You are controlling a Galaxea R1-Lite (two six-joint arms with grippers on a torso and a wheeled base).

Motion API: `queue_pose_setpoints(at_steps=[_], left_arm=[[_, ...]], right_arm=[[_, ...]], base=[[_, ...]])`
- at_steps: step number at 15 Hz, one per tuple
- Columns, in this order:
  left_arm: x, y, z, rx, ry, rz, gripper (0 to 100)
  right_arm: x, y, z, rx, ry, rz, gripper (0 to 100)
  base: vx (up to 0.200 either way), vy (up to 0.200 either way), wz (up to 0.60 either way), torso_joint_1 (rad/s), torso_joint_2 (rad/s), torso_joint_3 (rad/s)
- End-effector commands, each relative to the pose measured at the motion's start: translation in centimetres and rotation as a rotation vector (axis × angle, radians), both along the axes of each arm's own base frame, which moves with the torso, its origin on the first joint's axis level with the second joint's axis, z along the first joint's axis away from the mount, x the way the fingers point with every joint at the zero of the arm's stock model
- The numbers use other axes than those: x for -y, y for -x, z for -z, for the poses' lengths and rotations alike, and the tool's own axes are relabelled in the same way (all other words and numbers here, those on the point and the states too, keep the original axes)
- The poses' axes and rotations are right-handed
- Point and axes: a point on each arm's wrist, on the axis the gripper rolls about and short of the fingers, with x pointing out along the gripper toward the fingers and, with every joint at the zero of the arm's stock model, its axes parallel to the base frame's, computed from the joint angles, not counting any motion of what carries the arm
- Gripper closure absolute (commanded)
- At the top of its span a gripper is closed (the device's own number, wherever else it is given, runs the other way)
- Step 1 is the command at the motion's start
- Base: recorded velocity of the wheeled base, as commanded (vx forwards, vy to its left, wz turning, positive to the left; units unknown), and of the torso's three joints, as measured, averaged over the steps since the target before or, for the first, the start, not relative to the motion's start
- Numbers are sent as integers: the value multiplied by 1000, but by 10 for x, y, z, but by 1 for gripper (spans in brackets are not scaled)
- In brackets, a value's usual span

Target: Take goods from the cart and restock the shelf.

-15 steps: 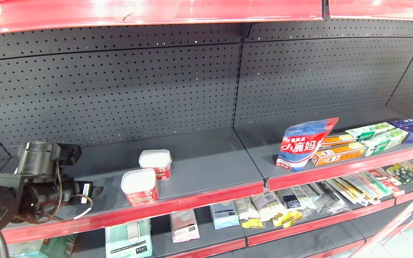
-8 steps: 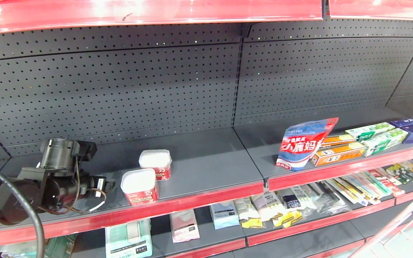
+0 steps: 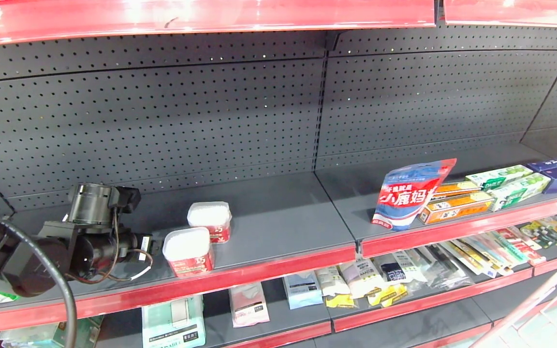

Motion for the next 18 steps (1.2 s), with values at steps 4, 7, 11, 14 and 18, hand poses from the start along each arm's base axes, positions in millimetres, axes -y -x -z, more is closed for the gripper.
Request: queue_pose_setpoints(at_steps=[4, 7, 11, 14, 18], left_arm=[[8, -2, 1, 0, -1, 23, 0], [11, -2, 3, -8, -3, 34, 0], [20, -4, 1, 6, -8, 57, 0], [25, -5, 1, 8, -11, 69, 0], [27, -4, 1, 8, -11, 75, 0]], right_arm=[[0, 0, 0, -1, 1, 0, 0], [0, 0, 0, -1, 1, 0, 0], [0, 0, 0, -3, 1, 0, 0], [0, 0, 0, -3, 1, 0, 0], [0, 0, 0, -1, 1, 0, 0]], base=[[0, 0, 0, 0, 0, 0], [0, 0, 0, 0, 0, 0], [0, 0, 0, 0, 0, 0], [0, 0, 0, 0, 0, 0], [0, 0, 0, 0, 0, 0]])
